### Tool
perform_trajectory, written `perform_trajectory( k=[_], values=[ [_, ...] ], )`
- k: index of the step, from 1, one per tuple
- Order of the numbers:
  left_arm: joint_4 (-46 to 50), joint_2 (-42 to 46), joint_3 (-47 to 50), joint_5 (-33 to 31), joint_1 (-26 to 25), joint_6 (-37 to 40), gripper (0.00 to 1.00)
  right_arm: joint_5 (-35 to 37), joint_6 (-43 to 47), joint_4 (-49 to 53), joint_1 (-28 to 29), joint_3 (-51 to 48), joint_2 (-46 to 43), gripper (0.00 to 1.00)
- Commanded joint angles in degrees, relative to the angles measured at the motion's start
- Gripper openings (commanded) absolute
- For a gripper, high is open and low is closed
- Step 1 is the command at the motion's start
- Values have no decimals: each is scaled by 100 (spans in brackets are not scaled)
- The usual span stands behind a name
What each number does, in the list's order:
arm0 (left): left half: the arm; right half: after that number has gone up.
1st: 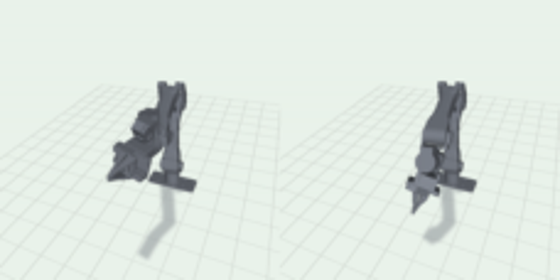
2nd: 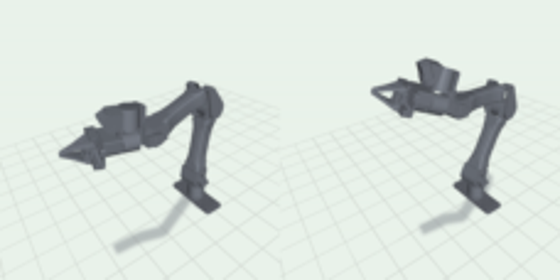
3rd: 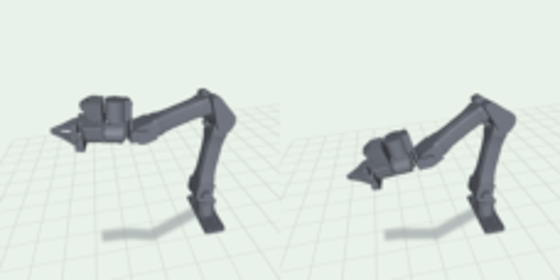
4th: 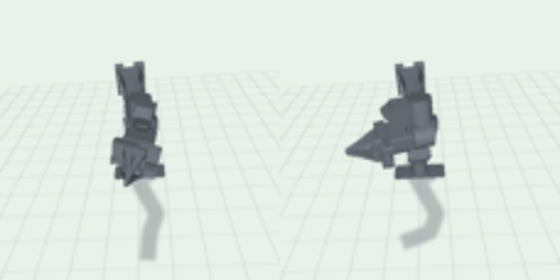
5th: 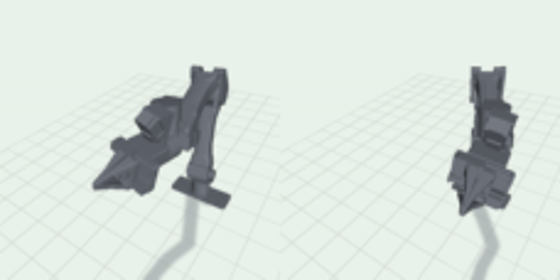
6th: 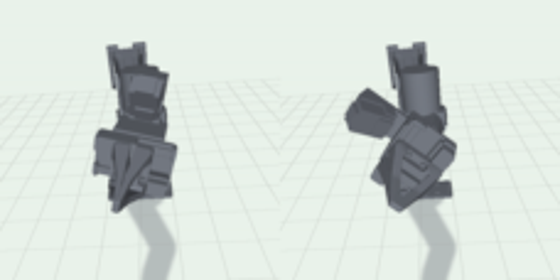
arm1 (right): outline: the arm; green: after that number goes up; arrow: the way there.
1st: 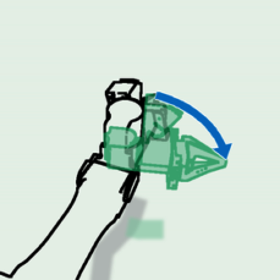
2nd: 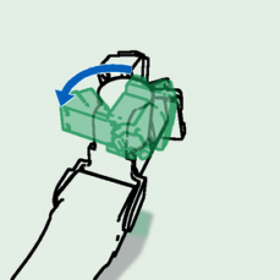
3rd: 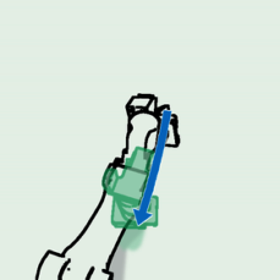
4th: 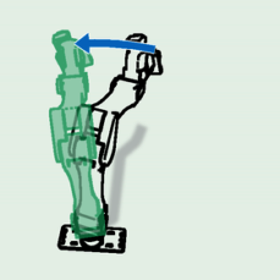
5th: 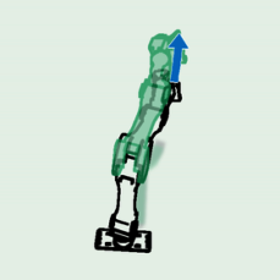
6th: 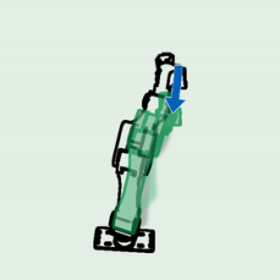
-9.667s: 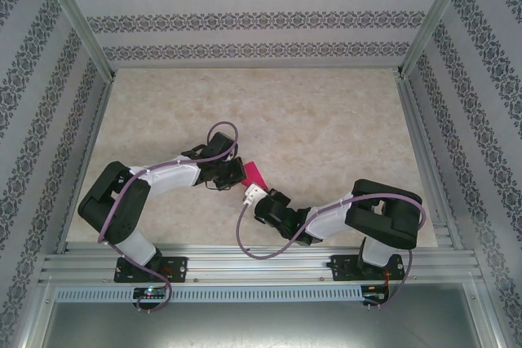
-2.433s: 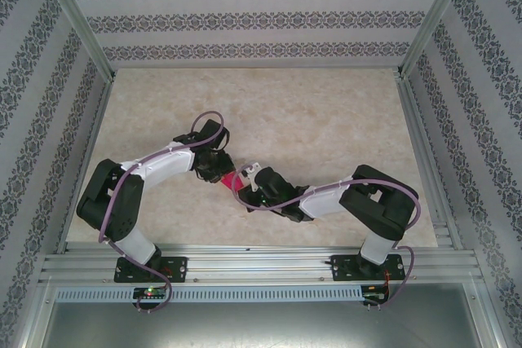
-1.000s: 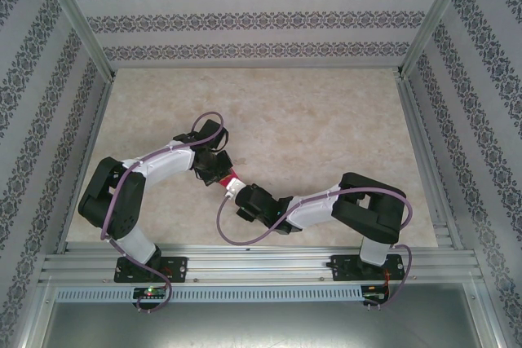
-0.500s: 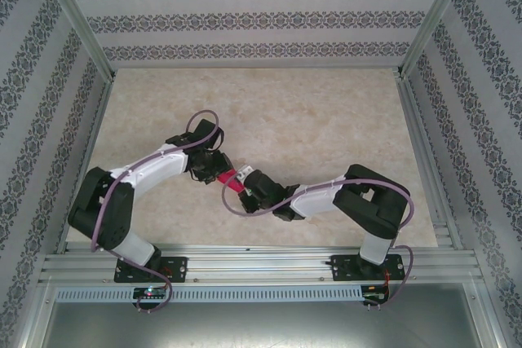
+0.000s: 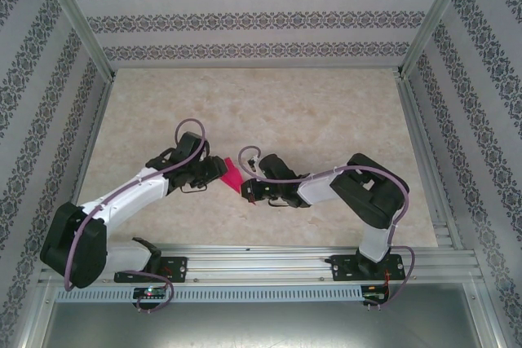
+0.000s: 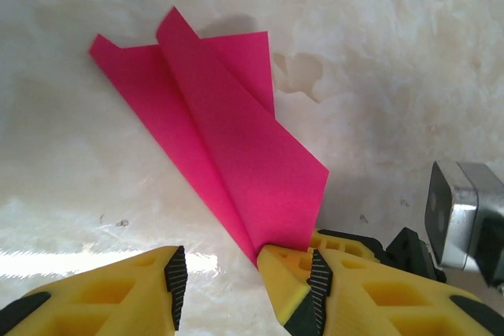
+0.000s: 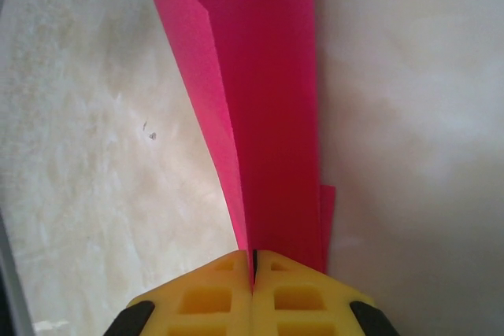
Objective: Fold a paper plane with a square sheet of paper (pick it up from the middle)
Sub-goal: Fold the wing for the fifth time at the center of the table.
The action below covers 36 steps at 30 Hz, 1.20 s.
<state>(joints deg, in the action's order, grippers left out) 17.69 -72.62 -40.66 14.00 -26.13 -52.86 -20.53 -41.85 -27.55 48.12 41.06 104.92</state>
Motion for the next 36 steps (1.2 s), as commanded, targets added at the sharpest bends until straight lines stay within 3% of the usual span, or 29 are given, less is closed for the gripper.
perform_trajectory(
  k=[1,5,9,11,12,17,20,32,36],
  values=[
    [-982,180,354,251,56,269,48,-373,-700,88,5,111,174,0],
    [-507,-21,108,266,57,539,48,-128,-741,760,100,387,75,0],
    [-533,-277,53,153,66,120,55,121,-506,1303,267,681,57,0],
    [-539,-355,67,6,81,-314,70,281,-522,1335,324,700,61,1],
    [-634,-411,70,23,86,-444,72,288,-535,1342,333,719,72,2],
    [-872,-547,15,167,84,-597,73,49,-678,1301,338,815,132,2],
    [-879,-461,84,122,88,-566,71,-190,-894,1188,270,825,189,0],
    [-1327,-260,561,303,90,-576,36,-572,-1638,815,137,751,598,0],
    [-1413,-330,566,358,85,-601,32,-567,-1706,965,143,792,622,0]
  ],
)
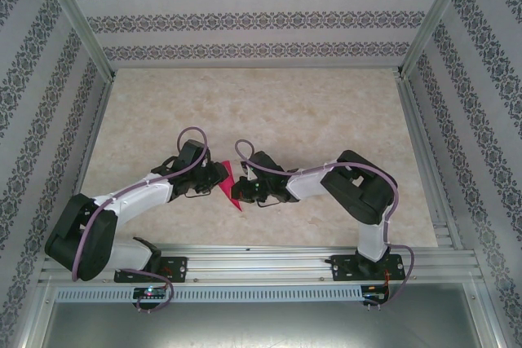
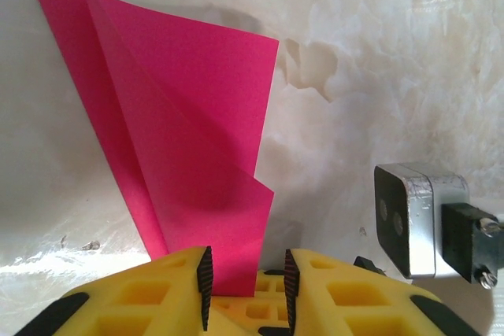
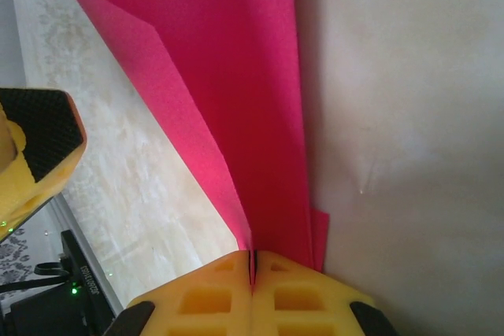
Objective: Fold a paper plane with a square sheet of paper (pick it up from the middle)
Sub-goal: Fold the wing for the fifth time at the center of the table.
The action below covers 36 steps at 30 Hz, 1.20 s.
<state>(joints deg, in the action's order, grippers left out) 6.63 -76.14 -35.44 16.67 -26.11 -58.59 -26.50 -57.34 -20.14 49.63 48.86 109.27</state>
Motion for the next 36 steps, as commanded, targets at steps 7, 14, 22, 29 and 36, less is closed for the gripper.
perform_trajectory(
  k=[7,14,22,29,36],
  values=[
    [-945,-131,35,356,86,-56,36,55,-129,439,3,117,279,1],
    [-1133,-778,-66,340,83,32,35,68,-120,466,12,141,271,3],
    [-949,-1132,-52,74,97,160,34,88,-135,475,12,110,111,14],
    [-905,-1187,-46,69,97,168,34,182,-99,460,16,-8,-130,19],
    [-847,-1195,-104,67,97,235,34,246,-216,538,21,-80,-100,13]
  ],
)
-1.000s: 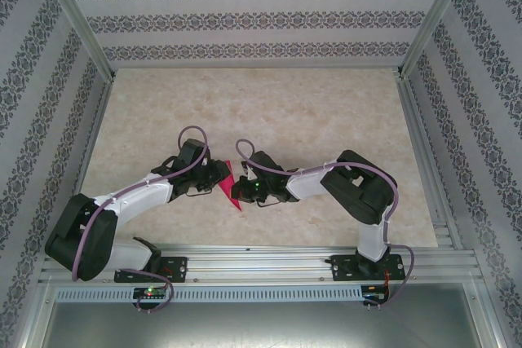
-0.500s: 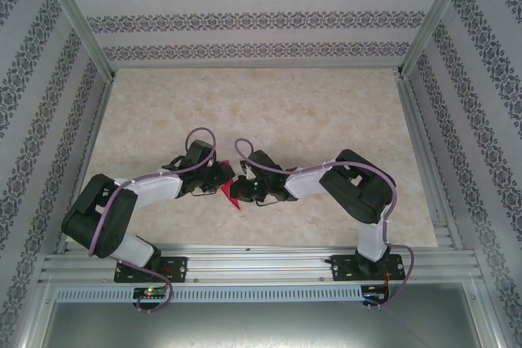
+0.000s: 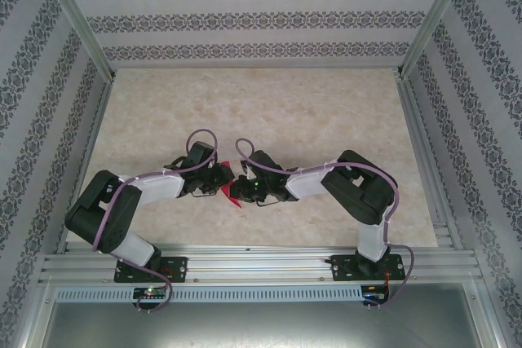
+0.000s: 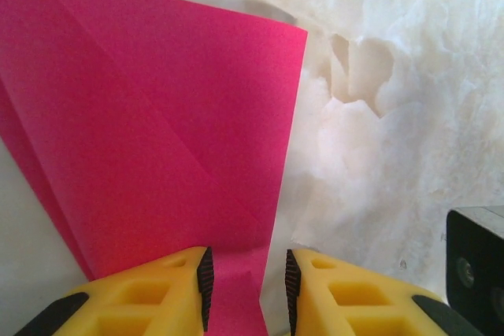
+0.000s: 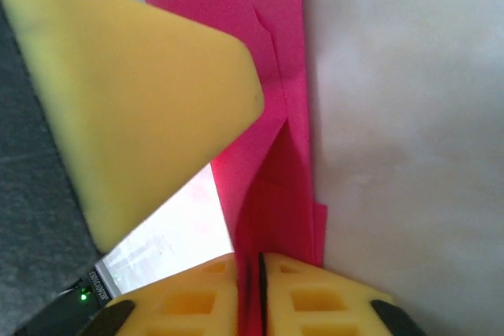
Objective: Fold a paper plane with a square sheet of paper (pick it up from the middle)
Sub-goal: Fold the wing for the fifth time at the center of the table.
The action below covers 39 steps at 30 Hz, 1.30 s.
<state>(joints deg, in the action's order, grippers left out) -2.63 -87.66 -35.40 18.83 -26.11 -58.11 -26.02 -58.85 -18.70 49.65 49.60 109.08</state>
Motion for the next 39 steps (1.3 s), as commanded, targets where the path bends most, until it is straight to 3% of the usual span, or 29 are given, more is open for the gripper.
perform_trajectory(
  k=[1,7,15,24,33,35,39],
  values=[
    [137,-65,-150,-173,105,201,34,194,-74,411,25,-172,-80,13],
    [261,-429,-233,-88,105,232,31,313,-56,503,10,-267,-352,22],
    [181,-507,-155,84,99,255,31,577,237,1104,-34,-143,-683,26],
    [255,-512,-264,174,105,318,31,629,295,870,-58,-278,-1028,29],
    [274,-483,-274,192,95,309,30,347,300,772,-34,-274,-647,16],
    [298,-472,-273,184,96,310,30,351,315,743,-17,-347,-601,6],
    [380,-443,-298,147,97,309,30,233,366,762,-17,-491,-505,3]
  ],
)
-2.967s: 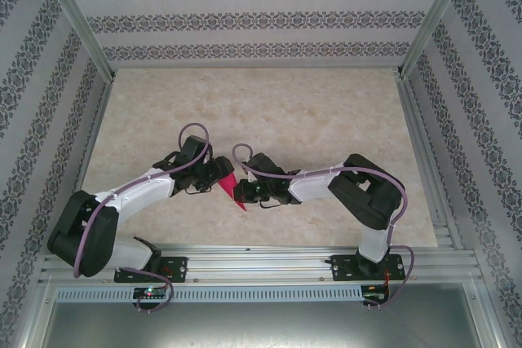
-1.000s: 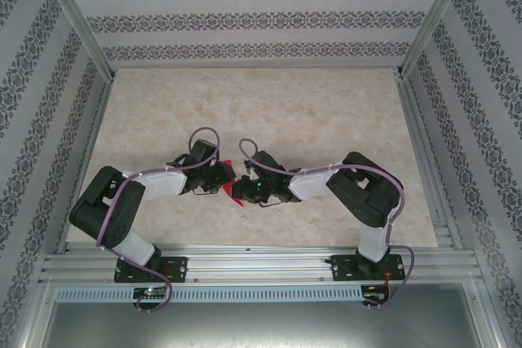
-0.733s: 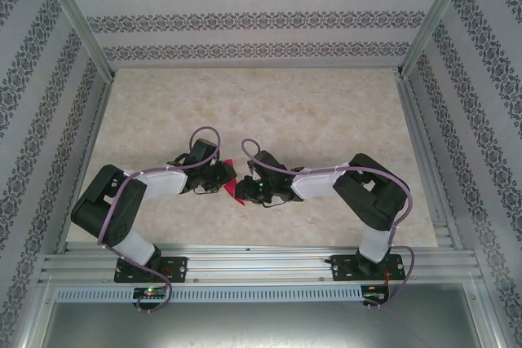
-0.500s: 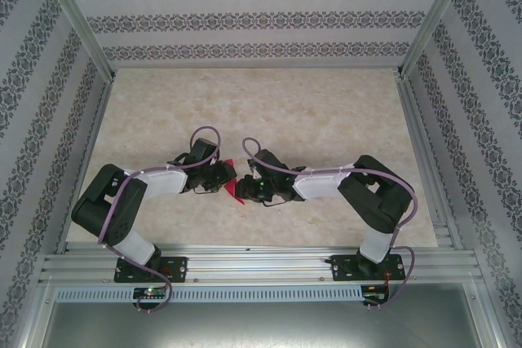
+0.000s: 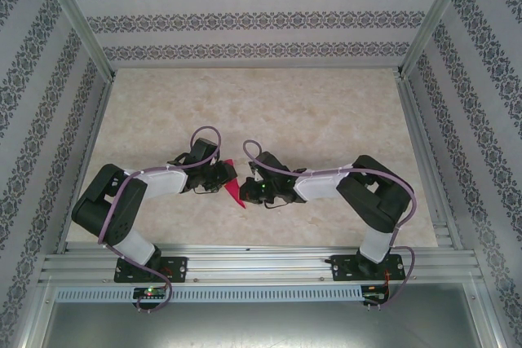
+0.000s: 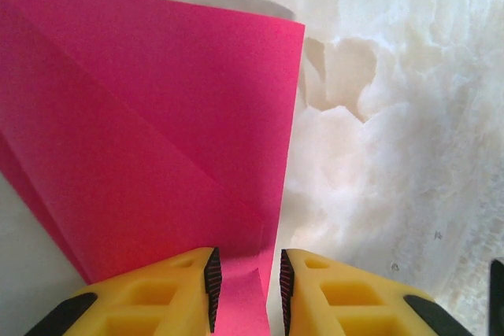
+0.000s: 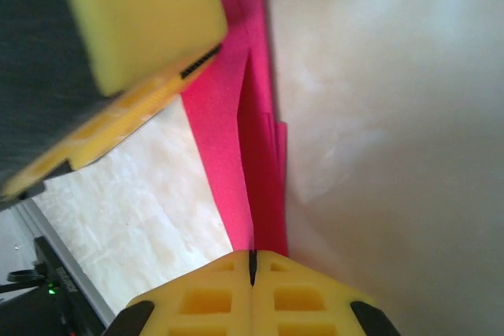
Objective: Fold a paper plane with a square sheet of paper (pick it up from the middle)
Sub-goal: Fold the wing for the fifth time at the center of the table.
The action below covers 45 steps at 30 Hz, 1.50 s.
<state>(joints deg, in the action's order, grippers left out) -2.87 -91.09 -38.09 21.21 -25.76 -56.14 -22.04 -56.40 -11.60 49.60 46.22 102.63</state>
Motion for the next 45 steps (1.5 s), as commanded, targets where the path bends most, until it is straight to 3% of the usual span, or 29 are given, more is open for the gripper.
perform_trajectory(
  k=[1,7,10,14,23,26,31,37,45],
  values=[
    [436,-96,-43,-119,60,112,30,-214,121,5,9,-206,183,4],
    [554,-126,-101,-113,64,116,30,-162,167,158,61,-323,330,7],
    [635,-151,-134,-143,62,136,30,157,191,561,58,-359,147,9],
    [636,-181,-145,-139,65,121,30,30,243,548,89,-453,-142,15],
    [713,-225,-173,-153,64,130,30,70,315,814,195,-613,35,4],
    [747,-216,-191,-156,65,138,30,176,378,1056,251,-638,-23,12],
    [763,-184,-192,-93,66,156,29,658,506,1359,180,-623,-922,17],
    [769,-118,-172,-75,66,182,29,286,374,485,-22,-513,-1148,15],
    [798,-128,-197,-92,70,200,29,-364,-461,-913,-56,-268,-316,9]
  ],
)
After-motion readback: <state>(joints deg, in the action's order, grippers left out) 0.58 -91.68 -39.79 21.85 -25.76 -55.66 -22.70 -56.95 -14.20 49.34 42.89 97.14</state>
